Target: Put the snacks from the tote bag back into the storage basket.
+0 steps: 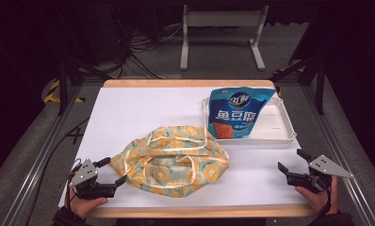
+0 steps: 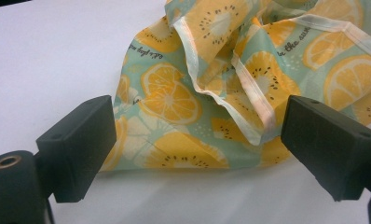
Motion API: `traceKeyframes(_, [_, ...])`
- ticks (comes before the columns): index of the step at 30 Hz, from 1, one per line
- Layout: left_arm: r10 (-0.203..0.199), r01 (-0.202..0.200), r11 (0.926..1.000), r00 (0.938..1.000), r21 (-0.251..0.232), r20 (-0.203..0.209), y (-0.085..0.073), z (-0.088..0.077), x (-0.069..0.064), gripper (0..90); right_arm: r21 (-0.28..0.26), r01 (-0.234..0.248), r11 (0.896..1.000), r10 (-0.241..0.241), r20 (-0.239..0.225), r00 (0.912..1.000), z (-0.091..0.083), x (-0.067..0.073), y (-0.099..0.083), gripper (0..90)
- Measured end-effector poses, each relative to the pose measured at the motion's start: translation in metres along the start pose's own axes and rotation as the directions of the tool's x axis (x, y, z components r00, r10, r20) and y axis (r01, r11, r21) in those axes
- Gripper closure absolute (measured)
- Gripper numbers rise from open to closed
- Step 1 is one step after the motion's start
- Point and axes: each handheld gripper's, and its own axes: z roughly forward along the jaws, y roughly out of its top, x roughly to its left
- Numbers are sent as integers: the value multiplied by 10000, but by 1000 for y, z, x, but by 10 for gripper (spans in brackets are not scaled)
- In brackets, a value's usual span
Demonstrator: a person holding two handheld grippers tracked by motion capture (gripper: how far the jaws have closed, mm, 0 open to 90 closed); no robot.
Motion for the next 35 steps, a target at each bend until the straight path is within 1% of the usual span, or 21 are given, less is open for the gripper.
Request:
traceKeyframes(6, [52, -52, 10000, 10000, 42, 0, 0, 1, 0, 113, 56, 26, 10000, -26, -11, 10000, 1, 0, 0, 109])
traceKeyframes(14, [-38, 38, 10000, 10000, 48, -24, 0, 1, 1, 113, 36, 2, 10000, -2, -58, 10000, 1, 0, 0, 107])
traceKeyframes(23, [-40, 40, 9999, 10000, 93, -57, 1, 1, 1, 112, 73, 1, 10000, 0, -77, 10000, 1, 0, 0, 105])
traceKeyframes(29, [-126, 125, 9998, 9999, 147, 47, 1, 2, 2, 112, 83, 26, 10000, -25, -88, 10000, 1, 0, 0, 103])
traceKeyframes(32, [-57, 56, 9998, 10000, 187, 39, 1, 2, 1, 112, 102, 35, 9999, -33, -103, 9999, 1, 0, 0, 102])
traceKeyframes(35, [-100, 99, 9998, 9999, 193, 49, 1, 2, 2, 112, 145, 49, 9999, -47, -98, 9999, 2, 0, 0, 102])
